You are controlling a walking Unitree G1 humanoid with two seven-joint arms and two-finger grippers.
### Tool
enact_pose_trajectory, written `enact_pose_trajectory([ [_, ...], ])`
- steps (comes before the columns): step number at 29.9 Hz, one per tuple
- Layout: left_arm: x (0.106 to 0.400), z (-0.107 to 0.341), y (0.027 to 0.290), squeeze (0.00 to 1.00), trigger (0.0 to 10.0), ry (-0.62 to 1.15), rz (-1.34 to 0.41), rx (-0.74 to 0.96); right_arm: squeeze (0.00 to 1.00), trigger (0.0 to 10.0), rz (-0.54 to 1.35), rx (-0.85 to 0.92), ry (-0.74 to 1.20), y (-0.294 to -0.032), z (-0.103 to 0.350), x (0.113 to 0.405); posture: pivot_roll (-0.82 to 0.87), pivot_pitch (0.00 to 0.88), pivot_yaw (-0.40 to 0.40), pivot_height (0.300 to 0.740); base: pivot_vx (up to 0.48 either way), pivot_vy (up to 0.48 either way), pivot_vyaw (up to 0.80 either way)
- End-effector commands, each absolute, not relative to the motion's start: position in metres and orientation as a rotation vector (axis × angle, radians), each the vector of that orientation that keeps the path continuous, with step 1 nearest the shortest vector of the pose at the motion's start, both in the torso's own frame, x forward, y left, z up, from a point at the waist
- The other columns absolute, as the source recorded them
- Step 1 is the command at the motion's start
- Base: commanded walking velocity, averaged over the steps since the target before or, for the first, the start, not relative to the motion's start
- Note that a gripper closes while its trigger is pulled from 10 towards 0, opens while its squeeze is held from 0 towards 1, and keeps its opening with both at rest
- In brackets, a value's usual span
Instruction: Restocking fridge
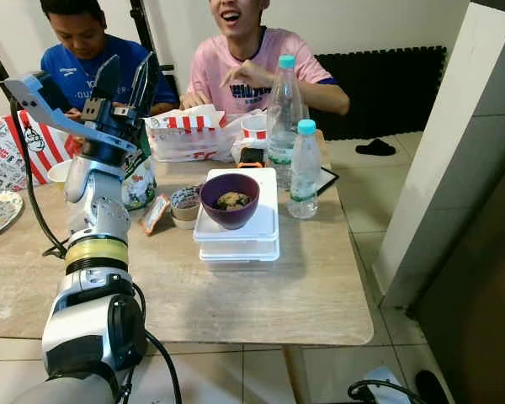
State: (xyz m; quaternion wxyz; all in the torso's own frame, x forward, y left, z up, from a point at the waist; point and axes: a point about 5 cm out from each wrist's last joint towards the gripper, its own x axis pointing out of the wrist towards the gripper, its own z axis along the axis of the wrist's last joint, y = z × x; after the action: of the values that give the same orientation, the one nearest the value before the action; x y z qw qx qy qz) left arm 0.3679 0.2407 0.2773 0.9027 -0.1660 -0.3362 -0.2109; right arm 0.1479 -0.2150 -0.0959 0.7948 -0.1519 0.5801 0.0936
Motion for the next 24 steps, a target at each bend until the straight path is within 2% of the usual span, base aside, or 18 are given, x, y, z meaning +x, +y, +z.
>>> enact_pose_trajectory([
  [1, 0.367, 0.27, 0.246, 1.0, 10.0, -0.647, -0.437, -0.33, 0.0, 10.0, 0.209, -0.325, 1.238, -0.212, -0.096, 0.149, -0.01, 0.0, 0.049, 0.74, 0.0, 0.0, 0.0],
  [2, 0.368, 0.266, 0.247, 1.0, 10.0, -0.623, -0.453, -0.337, 0.0, 10.0, 0.208, -0.323, 1.238, -0.212, -0.096, 0.149, -0.01, 0.0, 0.048, 0.74, 0.0, 0.0, 0.0],
  [3, 0.368, 0.259, 0.249, 0.0, 10.0, -0.58, -0.505, -0.35, 0.0, 10.0, 0.209, -0.321, 1.237, -0.211, -0.096, 0.15, -0.01, 0.0, 0.058, 0.74, 0.0, 0.0, 0.0],
  [4, 0.368, 0.259, 0.249, 0.0, 10.0, -0.58, -0.505, -0.35, 0.0, 10.0, 0.209, -0.321, 1.237, -0.211, -0.096, 0.15, -0.01, 0.0, 0.058, 0.74, 0.0, 0.0, 0.0],
  [6, 0.364, 0.245, 0.255, 0.0, 10.0, -0.478, -0.647, -0.364, 0.0, 10.0, 0.202, -0.309, 1.236, -0.21, -0.096, 0.149, -0.01, 0.0, 0.067, 0.74, 0.0, 0.0, 0.0],
  [7, 0.364, 0.245, 0.255, 0.0, 10.0, -0.478, -0.647, -0.364, 0.0, 10.0, 0.202, -0.309, 1.236, -0.21, -0.096, 0.149, -0.01, 0.0, 0.067, 0.74, 0.0, 0.0, 0.0],
  [10, 0.357, 0.239, 0.271, 0.0, 10.0, -0.386, -0.754, -0.417, 0.0, 10.0, 0.205, -0.305, 1.238, -0.209, -0.097, 0.149, -0.01, 0.0, 0.073, 0.74, 0.0, 0.0, 0.0],
  [14, 0.355, 0.228, 0.288, 0.0, 10.0, -0.252, -0.699, -0.366, 0.0, 10.0, 0.209, -0.301, 1.24, -0.208, -0.097, 0.149, 0.0, 0.0, 0.078, 0.74, 0.0, 0.0, 0.0],
  [20, 0.35, 0.21, 0.291, 0.0, 10.0, -0.085, -0.739, -0.262, 0.0, 10.0, 0.211, -0.303, 1.24, -0.207, -0.097, 0.148, -0.01, 0.0, 0.078, 0.74, 0.0, 0.0, 0.0],
  [24, 0.352, 0.201, 0.292, 0.0, 10.0, 0.009, -0.683, -0.156, 0.0, 10.0, 0.21, -0.309, 1.24, -0.208, -0.097, 0.148, -0.01, 0.0, 0.074, 0.74, 0.0, 0.0, 0.0],
])
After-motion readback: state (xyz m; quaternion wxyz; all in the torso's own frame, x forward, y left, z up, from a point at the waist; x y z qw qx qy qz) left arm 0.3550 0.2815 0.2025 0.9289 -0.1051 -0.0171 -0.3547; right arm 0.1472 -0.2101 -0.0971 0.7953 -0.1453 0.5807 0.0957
